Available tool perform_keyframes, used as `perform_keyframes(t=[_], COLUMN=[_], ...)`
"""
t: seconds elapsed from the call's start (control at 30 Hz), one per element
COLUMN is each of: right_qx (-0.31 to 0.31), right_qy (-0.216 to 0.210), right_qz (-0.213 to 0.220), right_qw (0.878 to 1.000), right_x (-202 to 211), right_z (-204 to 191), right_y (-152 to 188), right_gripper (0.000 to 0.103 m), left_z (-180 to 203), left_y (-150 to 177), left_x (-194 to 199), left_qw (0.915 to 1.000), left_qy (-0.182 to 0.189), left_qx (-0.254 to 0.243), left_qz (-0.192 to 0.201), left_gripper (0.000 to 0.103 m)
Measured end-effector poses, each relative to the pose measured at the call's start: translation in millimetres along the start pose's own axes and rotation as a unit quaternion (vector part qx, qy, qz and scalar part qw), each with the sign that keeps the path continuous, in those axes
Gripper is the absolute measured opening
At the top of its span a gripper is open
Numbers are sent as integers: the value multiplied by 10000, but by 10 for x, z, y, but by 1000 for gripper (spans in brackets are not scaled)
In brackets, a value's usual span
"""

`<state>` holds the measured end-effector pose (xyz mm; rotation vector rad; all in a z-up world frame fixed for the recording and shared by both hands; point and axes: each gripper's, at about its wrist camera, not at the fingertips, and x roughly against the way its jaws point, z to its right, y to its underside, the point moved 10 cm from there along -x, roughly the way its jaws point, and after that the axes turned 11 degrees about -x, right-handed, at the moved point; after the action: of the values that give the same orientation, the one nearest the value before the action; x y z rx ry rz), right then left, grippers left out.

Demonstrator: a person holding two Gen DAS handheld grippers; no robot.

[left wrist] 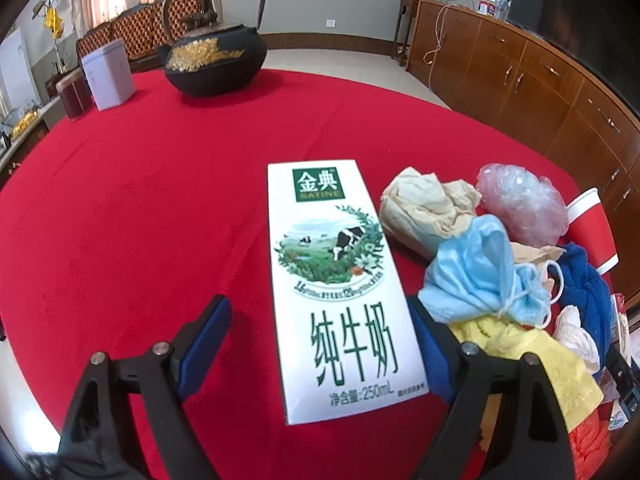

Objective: Collect trash
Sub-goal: 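Grasp the white milk carton with the left gripper while the right grasps the nut-milk carton, then carry both cartons over the black bucket and open both grippers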

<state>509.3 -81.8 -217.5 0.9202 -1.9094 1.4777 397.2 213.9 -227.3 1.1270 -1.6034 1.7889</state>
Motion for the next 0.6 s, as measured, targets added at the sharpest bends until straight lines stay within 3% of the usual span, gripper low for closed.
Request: perform_keyframes(t=[0.03, 0.1, 0.17, 0.6], right_qx=[10, 56, 111, -43], right_qy=[-25, -46, -36, -305], right_qz=[-4, -47, -46, 226], right_qw=[10000, 10000, 9999, 9993], right_x=[-7, -32, -36, 317], right_z=[-21, -63, -98, -102], right_y=[-4, 8, 20, 74], right_gripper=[69, 64, 60, 57], left_z=[0, 3, 3, -115], left_y=[5, 28, 27, 87], left_x=[-2, -14, 10, 387], left_qw=[10000, 10000, 10000, 9989], left_qy=[34, 51, 22, 210], left_qx=[29, 19, -35, -13], left_qz=[11, -12, 56, 407], left_gripper=[83, 74, 58, 57])
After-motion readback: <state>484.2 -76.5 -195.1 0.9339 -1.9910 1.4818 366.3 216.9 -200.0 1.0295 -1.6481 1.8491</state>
